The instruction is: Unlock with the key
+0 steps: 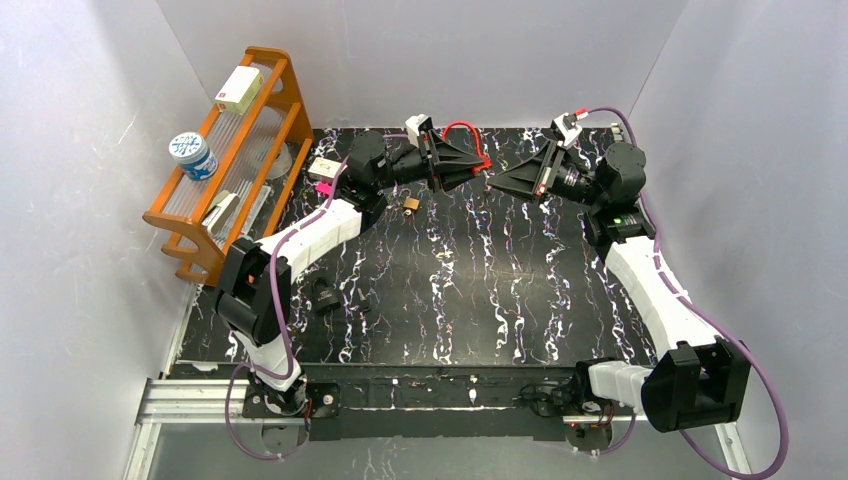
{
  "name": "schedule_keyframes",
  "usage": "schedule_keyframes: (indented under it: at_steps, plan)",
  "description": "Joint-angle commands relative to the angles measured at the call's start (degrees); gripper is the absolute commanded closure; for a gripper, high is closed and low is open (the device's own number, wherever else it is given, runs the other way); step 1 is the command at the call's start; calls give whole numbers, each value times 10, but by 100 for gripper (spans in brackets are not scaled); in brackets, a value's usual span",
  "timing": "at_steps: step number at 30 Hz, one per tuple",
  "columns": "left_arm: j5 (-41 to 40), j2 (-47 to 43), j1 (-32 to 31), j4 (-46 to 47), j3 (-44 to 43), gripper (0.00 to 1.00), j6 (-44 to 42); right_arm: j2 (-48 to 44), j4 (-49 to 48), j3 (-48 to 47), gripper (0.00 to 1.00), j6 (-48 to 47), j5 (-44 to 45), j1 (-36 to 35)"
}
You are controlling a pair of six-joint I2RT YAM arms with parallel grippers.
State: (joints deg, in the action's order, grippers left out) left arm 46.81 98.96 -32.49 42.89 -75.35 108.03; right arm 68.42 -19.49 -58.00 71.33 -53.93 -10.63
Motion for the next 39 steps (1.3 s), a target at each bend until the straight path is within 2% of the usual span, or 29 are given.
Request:
schedule_keyframes:
  at_steps: [1, 15, 26, 39]
  plan:
    - [2, -21, -7, 25, 0, 100, -6, 3, -11, -31, 99, -8, 4, -4]
    - [-17, -32, -20, 49, 4, 100, -22, 7, 13, -41, 99, -15, 22, -10]
    - [1, -52, -20, 55, -6, 100, -116, 3, 51, -37, 99, -11, 38, -10]
    - [-21, -79, -25, 54, 28, 100, -149, 24, 69, -51, 99, 32, 62, -10]
